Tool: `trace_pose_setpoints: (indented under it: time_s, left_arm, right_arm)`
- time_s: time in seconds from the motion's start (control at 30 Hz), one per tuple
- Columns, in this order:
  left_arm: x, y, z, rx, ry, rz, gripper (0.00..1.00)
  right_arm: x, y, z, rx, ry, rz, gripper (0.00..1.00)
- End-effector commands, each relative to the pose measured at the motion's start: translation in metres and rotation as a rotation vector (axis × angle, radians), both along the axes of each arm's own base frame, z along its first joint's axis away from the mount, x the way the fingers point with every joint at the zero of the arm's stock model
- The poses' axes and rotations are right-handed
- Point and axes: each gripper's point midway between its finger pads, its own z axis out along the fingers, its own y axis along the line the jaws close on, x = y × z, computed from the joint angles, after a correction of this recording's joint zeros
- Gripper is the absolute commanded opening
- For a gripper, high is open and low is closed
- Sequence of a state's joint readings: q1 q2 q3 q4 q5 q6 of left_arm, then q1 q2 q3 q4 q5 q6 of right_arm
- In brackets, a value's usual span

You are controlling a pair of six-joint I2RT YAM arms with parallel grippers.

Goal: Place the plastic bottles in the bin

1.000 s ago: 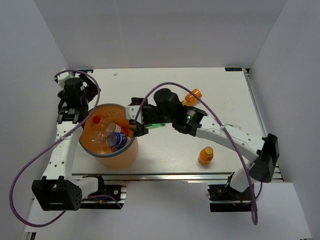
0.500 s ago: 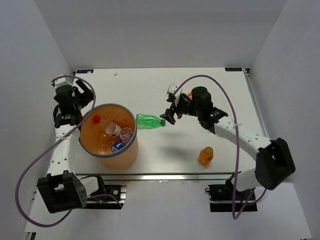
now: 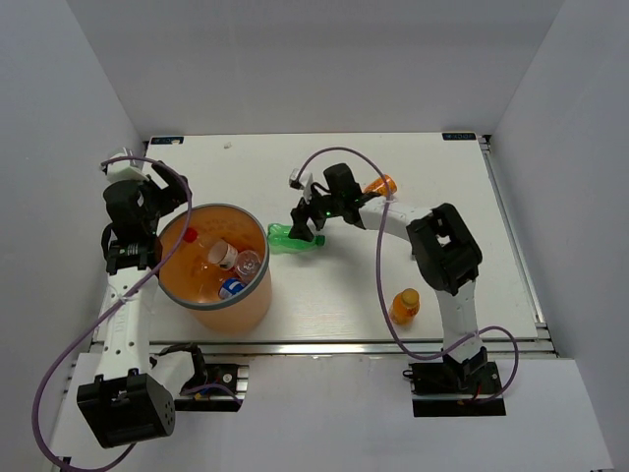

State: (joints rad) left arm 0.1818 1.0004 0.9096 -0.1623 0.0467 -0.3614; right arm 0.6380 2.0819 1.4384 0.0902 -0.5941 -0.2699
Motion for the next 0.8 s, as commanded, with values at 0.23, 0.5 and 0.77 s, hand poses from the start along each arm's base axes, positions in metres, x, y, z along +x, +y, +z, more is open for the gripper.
trace_pose_setpoints:
  time_s: [0.23,0.5,0.77]
  left_arm:
    - [0.002,0.0,-0.008,0.016,0.022,-0.014,0.98]
    - [-0.003,-0.001,-0.001,0.021,-0.004,-0.014,0.98]
    - [-0.008,0.001,0.004,0.027,-0.024,0.005,0.98]
  right_arm:
    - [-0.006,0.018,-0.048,-0.205,-0.016,-0.063,0.81]
    - [-0.014,0.006,0.123,0.062,-0.227,-0.158,0.41]
    - [-0.069,0.026,0.23,0.089,-0.467,-0.056,0.46]
